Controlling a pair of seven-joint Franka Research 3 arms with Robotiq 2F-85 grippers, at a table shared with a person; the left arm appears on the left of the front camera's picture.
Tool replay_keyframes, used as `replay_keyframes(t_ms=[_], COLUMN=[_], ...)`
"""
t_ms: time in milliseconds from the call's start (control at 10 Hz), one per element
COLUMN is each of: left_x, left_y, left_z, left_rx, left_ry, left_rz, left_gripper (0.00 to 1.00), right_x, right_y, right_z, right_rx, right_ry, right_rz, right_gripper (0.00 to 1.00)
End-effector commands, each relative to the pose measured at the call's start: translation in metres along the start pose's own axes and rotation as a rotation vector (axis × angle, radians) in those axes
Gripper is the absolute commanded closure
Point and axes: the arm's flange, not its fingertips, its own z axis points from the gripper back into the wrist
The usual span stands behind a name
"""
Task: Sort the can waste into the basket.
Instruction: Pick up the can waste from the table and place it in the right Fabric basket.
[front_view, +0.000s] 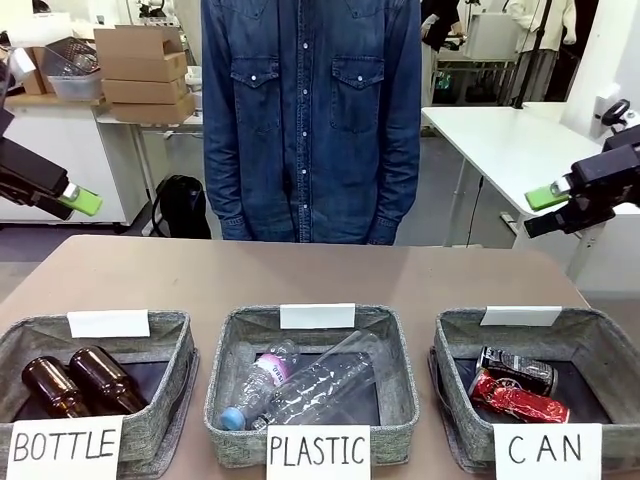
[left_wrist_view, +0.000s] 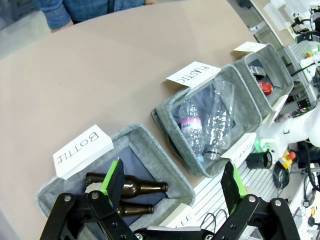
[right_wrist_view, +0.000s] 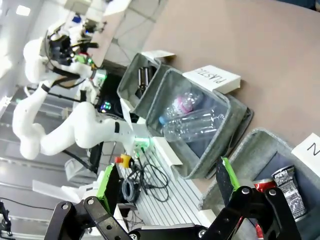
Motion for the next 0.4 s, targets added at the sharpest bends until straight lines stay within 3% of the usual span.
replay_keyframes(t_ms=[0, 300], left_x=[-0.0051, -0.0051], left_y=[-0.0009, -0.0009], left_z=[-0.0041, -0.0041], left_rx=[-0.014, -0.014], left_ry=[-0.013, -0.013], left_rz=[-0.009, -0.009], left_gripper=[0.0, 0.0], right_x=[-0.002, -0.002], right_y=[-0.0015, -0.0015], right_z=[0.0039, 0.0039], right_rx=[-0.006, -0.006], right_ry=[0.005, 0.005], right_rz=[0.01, 0.01], right_gripper=[0.0, 0.0])
